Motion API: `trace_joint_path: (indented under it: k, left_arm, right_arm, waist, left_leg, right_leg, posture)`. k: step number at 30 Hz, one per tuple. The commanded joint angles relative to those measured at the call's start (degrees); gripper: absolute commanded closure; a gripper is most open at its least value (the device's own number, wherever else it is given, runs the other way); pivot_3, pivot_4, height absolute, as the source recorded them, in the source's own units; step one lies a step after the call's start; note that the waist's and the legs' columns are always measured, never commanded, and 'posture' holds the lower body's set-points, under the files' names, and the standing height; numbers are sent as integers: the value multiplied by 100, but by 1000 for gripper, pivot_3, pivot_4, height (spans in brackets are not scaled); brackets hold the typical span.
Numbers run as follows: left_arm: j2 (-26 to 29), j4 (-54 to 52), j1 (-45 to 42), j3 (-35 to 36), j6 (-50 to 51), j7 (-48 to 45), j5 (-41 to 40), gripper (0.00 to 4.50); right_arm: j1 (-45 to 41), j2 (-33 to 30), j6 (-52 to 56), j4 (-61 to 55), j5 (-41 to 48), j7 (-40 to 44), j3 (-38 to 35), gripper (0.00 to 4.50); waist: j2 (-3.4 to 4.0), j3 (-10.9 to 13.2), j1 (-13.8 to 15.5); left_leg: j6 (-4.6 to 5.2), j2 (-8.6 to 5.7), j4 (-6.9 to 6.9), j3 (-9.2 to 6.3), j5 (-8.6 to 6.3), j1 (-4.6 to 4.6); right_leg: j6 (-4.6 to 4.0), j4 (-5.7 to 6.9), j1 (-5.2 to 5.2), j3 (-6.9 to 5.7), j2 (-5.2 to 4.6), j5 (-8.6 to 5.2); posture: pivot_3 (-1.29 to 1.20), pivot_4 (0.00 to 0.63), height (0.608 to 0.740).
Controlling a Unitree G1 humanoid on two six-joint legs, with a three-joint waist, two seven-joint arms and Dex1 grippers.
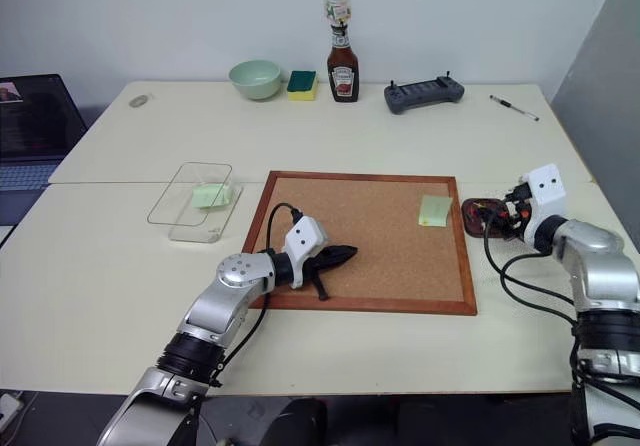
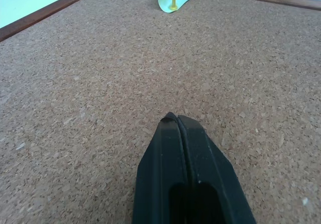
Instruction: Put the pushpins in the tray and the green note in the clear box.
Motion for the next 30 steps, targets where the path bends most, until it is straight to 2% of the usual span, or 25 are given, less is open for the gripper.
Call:
trace_joint_path:
  k: [1,10,16,30]
  left_arm:
    - [-4,310,187,-346,159,-139,205,4500]
    - [-9,298,187,-352,164,-133,211,4500]
    - [-34,270,203,-340,175,-103,207,4500]
    - [-26,228,271,-298,183,-56,201,4500]
  right_arm:
    - [278,44,224,-787,305,320,149,891]
    - [215,377,396,-1062,398,511,700,891]
    - [-125,599,145,-589,169,506,1023,891]
    - [-805,855,-613,724,-293,540,1207,891]
  waist:
    - [0,0,-1]
    - [0,0,0]
    - [0,0,3]
    - [1,-1,3]
  left_leg:
    - [0,0,0,0,0,1]
    - [0,-1,1,0,0,2]
    - [0,-1,1,-1,0,1]
    - [0,-1,0,-1,0,0]
  right_leg:
    - [0,-1,2,0,0,0]
    - [0,-1,2,0,0,0]
    - [0,-1,2,-1,0,0]
    - [0,-2,0,-2,0,0]
  posture:
    - [0,150,740]
    - [0,150,740]
    - [0,150,740]
    - [0,150,740]
